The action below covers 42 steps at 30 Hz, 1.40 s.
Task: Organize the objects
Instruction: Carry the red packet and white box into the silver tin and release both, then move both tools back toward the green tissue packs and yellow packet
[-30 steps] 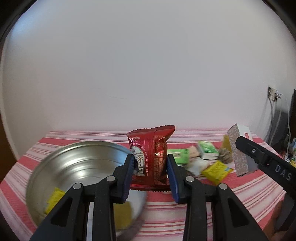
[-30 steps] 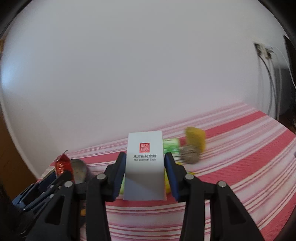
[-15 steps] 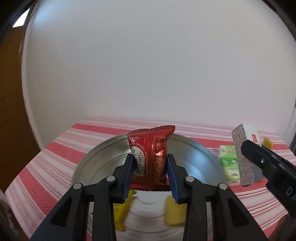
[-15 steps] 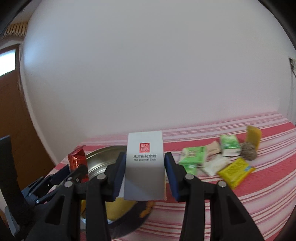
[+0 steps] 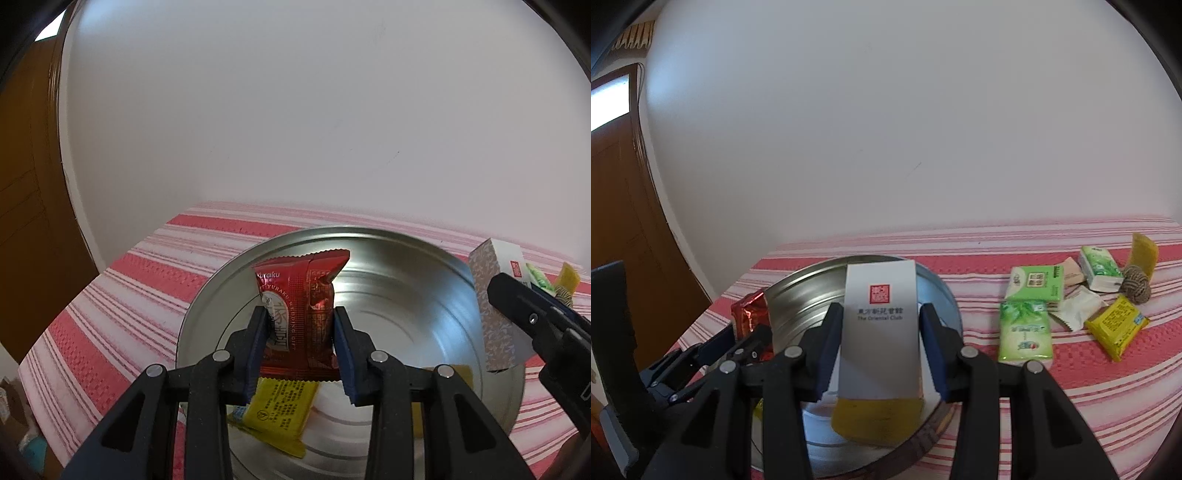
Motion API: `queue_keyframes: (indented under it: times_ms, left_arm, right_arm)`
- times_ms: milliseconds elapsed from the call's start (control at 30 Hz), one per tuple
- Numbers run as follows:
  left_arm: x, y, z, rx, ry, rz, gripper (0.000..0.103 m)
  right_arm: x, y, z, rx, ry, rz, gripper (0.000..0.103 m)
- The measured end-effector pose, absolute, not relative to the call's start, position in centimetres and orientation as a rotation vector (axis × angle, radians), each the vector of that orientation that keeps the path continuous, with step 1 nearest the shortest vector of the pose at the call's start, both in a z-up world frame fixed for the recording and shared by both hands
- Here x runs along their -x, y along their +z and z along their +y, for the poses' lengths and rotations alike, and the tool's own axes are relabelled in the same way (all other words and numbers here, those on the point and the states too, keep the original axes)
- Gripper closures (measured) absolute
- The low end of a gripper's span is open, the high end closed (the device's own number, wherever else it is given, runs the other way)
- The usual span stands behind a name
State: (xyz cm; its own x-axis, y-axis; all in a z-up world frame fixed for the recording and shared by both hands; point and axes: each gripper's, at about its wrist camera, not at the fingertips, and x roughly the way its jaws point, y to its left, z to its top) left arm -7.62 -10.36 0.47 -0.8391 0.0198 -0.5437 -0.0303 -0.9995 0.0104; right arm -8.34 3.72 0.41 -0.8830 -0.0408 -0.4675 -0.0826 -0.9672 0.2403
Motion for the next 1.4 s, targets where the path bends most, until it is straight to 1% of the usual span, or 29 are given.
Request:
queue_keyframes:
  times_ms: [233,267,300,333,367,400,433,467,533,600,733,1000,1267,1400]
  left_arm:
    - [7.7,0.0,-10.2,0.931,2.978,0.06,0.065]
    - [7.6,0.1,-10.2,0.933,2.974,0.054,0.063]
    - [7.4,0.2,-10.1,0.937,2.971,0.045,0.058]
    - [7.3,0.3,-10.2,0.942,2.972,0.024,0.052]
    - [7.2,0.5,-10.2,0.939,2.98,0.009,0.037]
    - [6.9,0.7,-10.2,0.925,2.989,0.001,0.024]
    - [6.6,1.0,-10.1,0.899,3.004,0.0,0.022]
    - [6.5,1.1,-10.0,0.875,3.023,0.006,0.021]
    - [6.0,1.5,-9.5,0.836,3.048,0.041,0.021]
    - [5.8,1.7,-9.0,0.825,3.046,0.053,0.021]
    - [5.6,1.7,-8.1,0.828,3.019,0.024,0.02]
    - [5.6,1.5,-6.2,0.839,2.995,0.042,0.021]
    - [4.4,1.5,-3.3,0.812,2.95,0.098,0.021]
    - [3.6,1.6,-1.2,0.767,2.945,0.177,0.021]
  right_arm:
    - [8.3,0.5,2.6,0.791,3.007,0.394,0.059]
    - [8.1,0.7,2.2,0.799,3.013,0.394,0.059]
    - [8.1,0.7,2.1,0.803,3.015,0.392,0.057]
    - [8.0,0.7,2.1,0.794,3.013,0.391,0.05]
    - [7.7,0.8,2.3,0.775,3.015,0.393,0.045]
    - [7.4,1.0,2.4,0.756,3.014,0.395,0.036]
    - [7.0,1.2,2.6,0.721,3.012,0.398,0.031]
    - [6.6,1.5,2.9,0.691,3.011,0.4,0.029]
    - [5.8,2.0,3.6,0.637,3.009,0.407,0.022]
    - [5.4,2.1,4.4,0.608,2.997,0.416,0.017]
    - [4.9,2.2,6.1,0.588,2.964,0.446,0.017]
    - [3.5,2.1,9.6,0.589,2.888,0.503,0.017]
    - [1.8,1.8,13.6,0.586,2.81,0.493,0.017]
    - [0.7,1.3,16.1,0.603,2.752,0.483,0.017]
